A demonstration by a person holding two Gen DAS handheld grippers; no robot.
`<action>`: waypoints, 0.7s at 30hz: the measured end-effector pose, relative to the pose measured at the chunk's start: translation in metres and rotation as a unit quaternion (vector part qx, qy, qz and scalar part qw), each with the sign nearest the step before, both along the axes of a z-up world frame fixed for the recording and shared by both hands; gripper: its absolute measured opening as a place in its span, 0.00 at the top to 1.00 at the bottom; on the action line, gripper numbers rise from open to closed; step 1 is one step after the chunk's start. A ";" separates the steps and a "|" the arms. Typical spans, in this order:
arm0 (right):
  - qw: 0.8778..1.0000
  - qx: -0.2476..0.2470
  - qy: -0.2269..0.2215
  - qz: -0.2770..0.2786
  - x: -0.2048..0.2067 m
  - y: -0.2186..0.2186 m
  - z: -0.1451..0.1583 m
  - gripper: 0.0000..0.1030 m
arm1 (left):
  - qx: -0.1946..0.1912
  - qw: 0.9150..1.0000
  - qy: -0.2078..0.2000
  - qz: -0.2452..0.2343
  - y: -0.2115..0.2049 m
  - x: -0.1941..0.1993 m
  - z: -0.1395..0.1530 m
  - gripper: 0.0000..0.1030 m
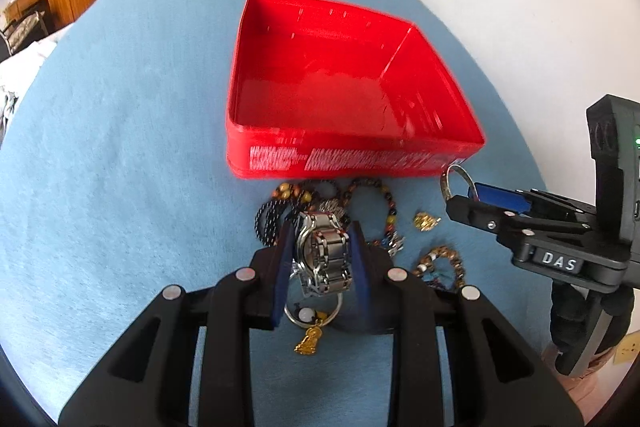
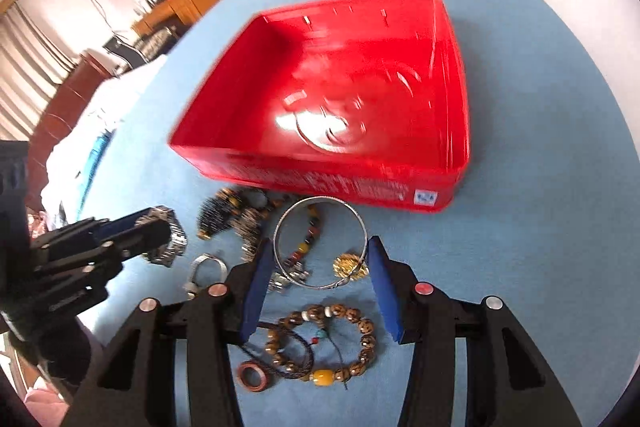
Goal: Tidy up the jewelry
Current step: 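Carry the watch and bangle into the red tin and open both tools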
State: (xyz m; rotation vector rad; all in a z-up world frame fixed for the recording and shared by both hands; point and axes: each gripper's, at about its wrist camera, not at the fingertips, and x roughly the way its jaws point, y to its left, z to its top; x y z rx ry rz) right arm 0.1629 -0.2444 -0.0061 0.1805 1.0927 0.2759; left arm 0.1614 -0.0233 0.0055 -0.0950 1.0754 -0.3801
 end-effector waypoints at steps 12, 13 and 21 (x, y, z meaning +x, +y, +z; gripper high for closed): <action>0.999 0.005 -0.033 -0.028 0.068 -0.017 0.029 0.53 | -0.005 0.998 -0.056 0.018 -0.022 0.069 0.035 0.75; 0.999 0.005 -0.025 -0.031 0.078 -0.017 0.023 0.53 | -0.005 0.998 -0.053 0.019 -0.024 0.078 0.031 0.75; 0.999 -0.025 0.004 -0.031 0.120 -0.002 -0.016 0.53 | 0.002 1.000 -0.005 0.019 -0.039 0.137 -0.009 0.75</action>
